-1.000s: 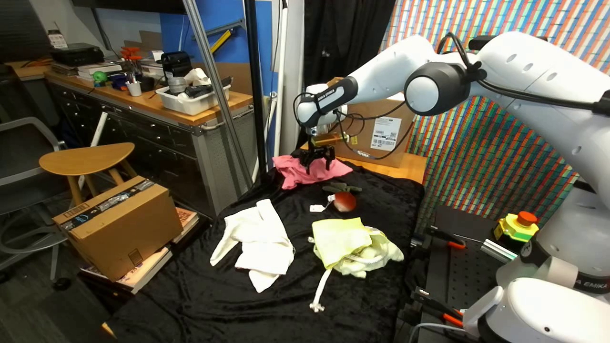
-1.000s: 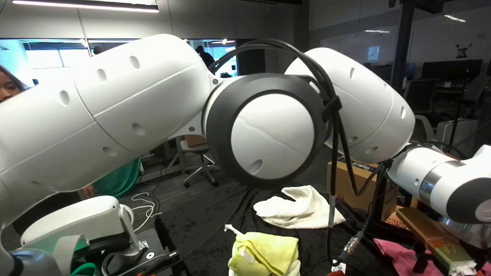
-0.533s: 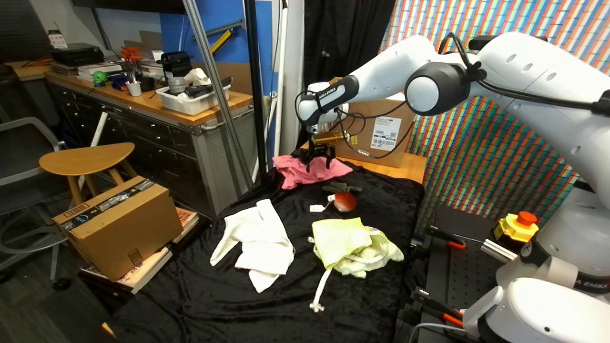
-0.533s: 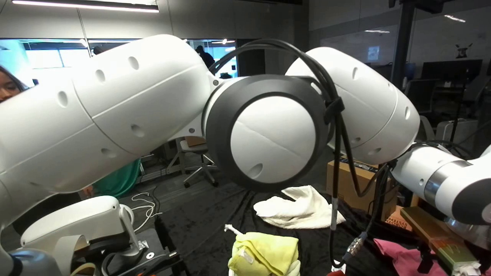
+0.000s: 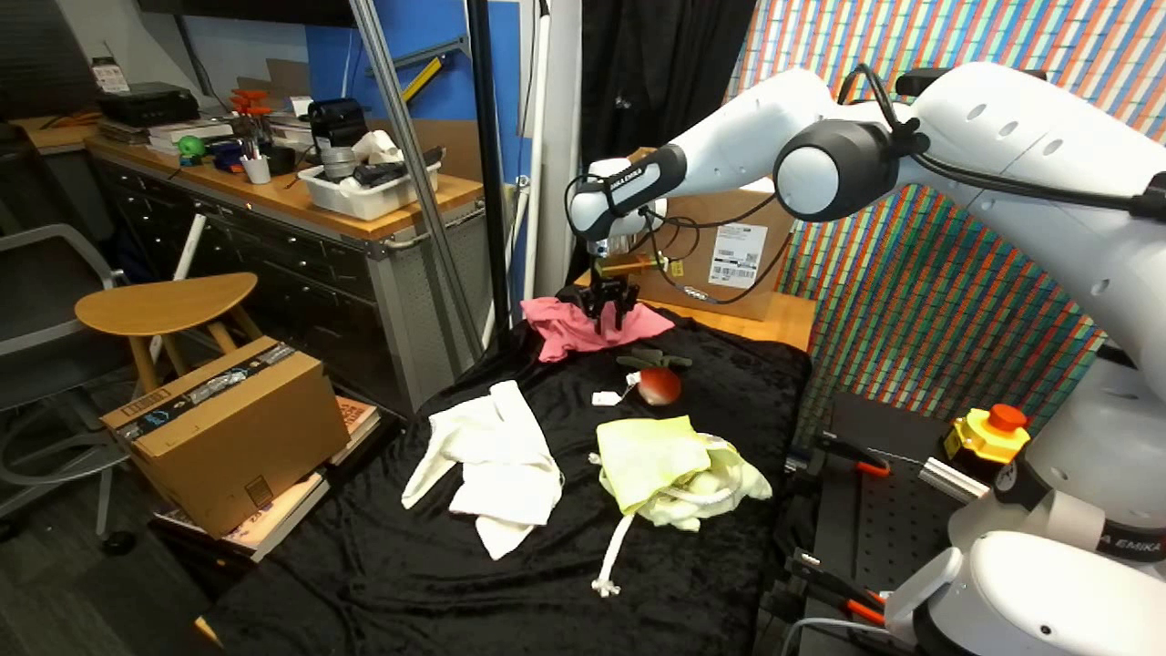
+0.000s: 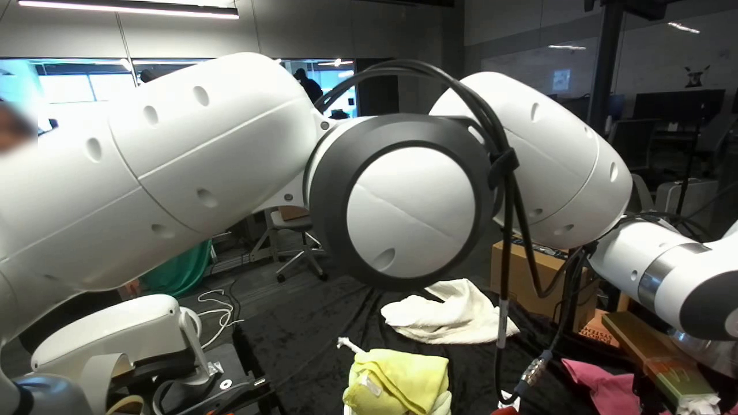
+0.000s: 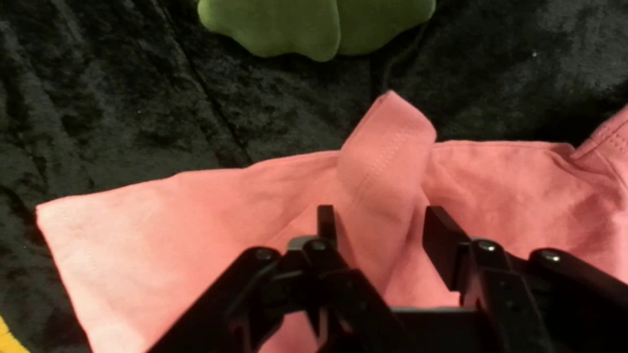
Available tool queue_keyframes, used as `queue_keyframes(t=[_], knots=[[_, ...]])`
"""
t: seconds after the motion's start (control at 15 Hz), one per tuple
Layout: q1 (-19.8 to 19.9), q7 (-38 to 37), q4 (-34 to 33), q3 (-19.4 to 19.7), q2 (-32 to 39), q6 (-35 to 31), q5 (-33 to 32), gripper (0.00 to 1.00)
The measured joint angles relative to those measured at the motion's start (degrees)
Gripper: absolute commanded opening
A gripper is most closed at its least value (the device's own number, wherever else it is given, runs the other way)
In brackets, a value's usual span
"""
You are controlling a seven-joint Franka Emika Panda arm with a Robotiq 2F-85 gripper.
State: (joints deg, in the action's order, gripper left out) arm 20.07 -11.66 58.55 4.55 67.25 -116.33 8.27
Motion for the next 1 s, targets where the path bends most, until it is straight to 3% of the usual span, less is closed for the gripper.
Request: queue_keyframes(t=[0.13, 0.27, 0.67, 1.0], knots=[[0.14, -0.25, 0.0, -0.03, 0.0, 0.0, 0.0, 0.05], [0.3, -0.49, 0.0, -0.08, 0.01, 0.0, 0.0, 0.01], [0.72, -0.55, 0.03, -0.79, 0.11, -0.53, 0.0, 0.02], [0.85, 0.87, 4.2, -2.87, -3.14, -9.75, 0.05, 0.02]])
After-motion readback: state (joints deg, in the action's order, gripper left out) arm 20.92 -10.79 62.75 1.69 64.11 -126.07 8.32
